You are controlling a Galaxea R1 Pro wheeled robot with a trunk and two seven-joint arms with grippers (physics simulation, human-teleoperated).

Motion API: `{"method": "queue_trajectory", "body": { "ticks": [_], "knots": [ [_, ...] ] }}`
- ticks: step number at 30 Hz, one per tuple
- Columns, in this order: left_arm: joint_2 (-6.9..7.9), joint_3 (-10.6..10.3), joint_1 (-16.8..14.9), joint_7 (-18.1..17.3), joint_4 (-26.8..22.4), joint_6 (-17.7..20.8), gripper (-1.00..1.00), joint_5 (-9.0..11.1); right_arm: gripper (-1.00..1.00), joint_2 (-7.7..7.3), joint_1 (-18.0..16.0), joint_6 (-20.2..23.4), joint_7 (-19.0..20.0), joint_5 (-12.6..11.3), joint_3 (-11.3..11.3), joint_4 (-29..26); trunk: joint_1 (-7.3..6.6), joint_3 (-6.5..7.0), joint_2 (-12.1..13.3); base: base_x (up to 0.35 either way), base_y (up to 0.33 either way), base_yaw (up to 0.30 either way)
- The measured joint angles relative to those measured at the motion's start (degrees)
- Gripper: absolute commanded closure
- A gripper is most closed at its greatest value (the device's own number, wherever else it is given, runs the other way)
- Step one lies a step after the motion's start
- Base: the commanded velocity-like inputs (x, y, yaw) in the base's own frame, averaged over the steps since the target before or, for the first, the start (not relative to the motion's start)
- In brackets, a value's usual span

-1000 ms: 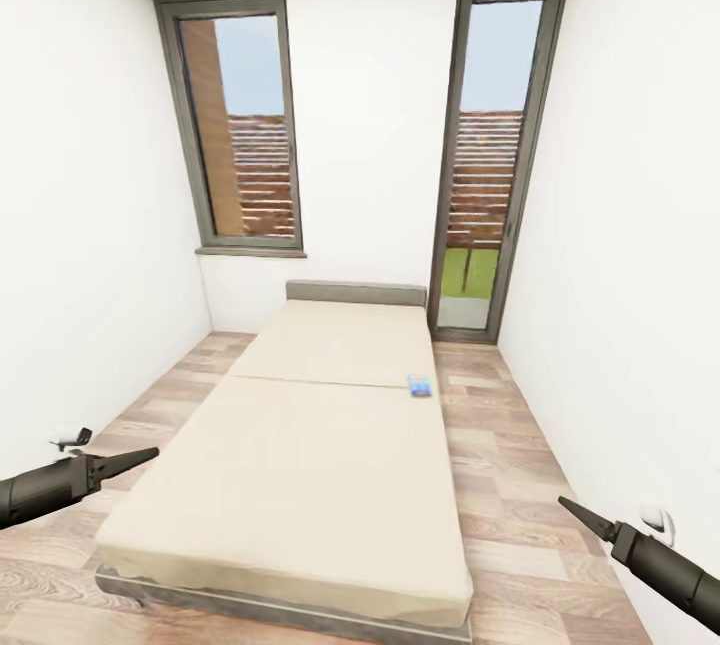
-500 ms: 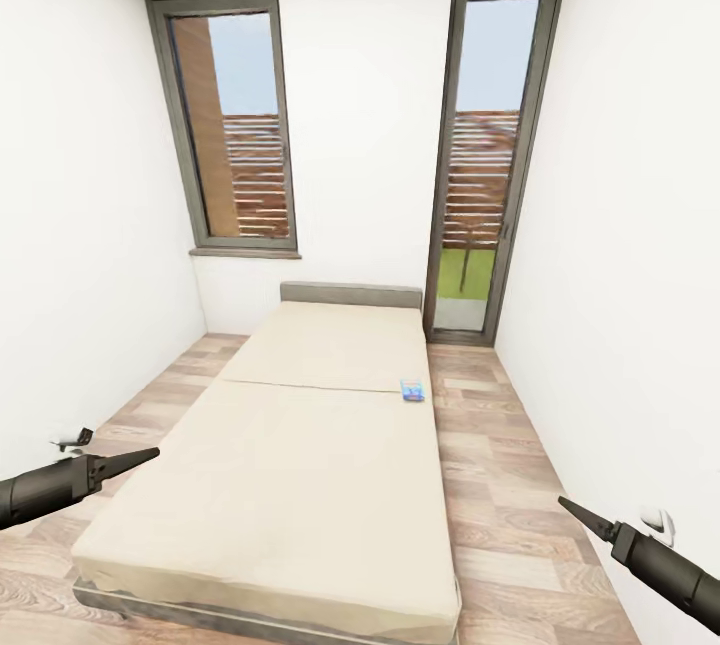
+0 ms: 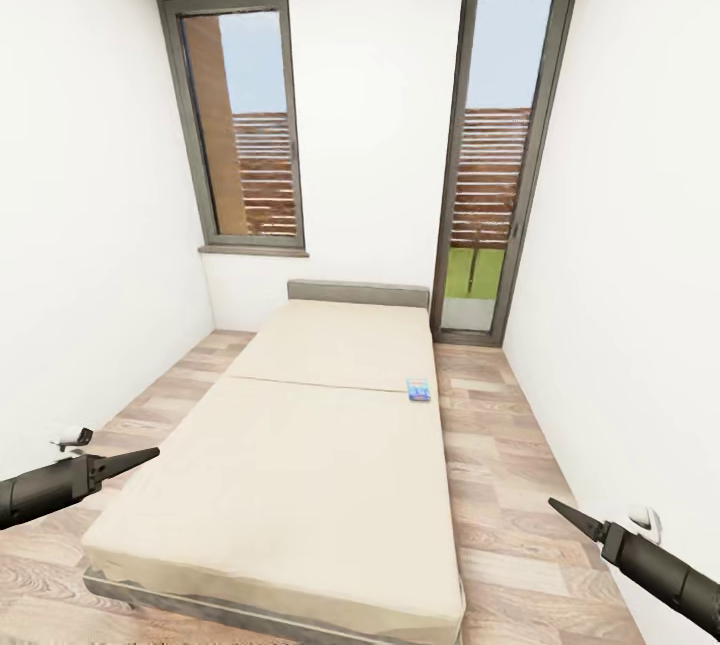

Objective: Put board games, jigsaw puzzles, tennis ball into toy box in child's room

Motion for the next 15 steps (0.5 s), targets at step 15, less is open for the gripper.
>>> {"method": "queue_trajectory", "body": {
  "ticks": [15],
  "knots": [
    [0.00,0.00,-0.01,-0.01,0.00,-0.03,-1.00,-0.05,-1.00,-0.43,-0.08,0.09,-0.48,0.22,2.40,0.27,0.00,-0.50,-0.01,0.000,-0.055,0.168]
  ]
}}
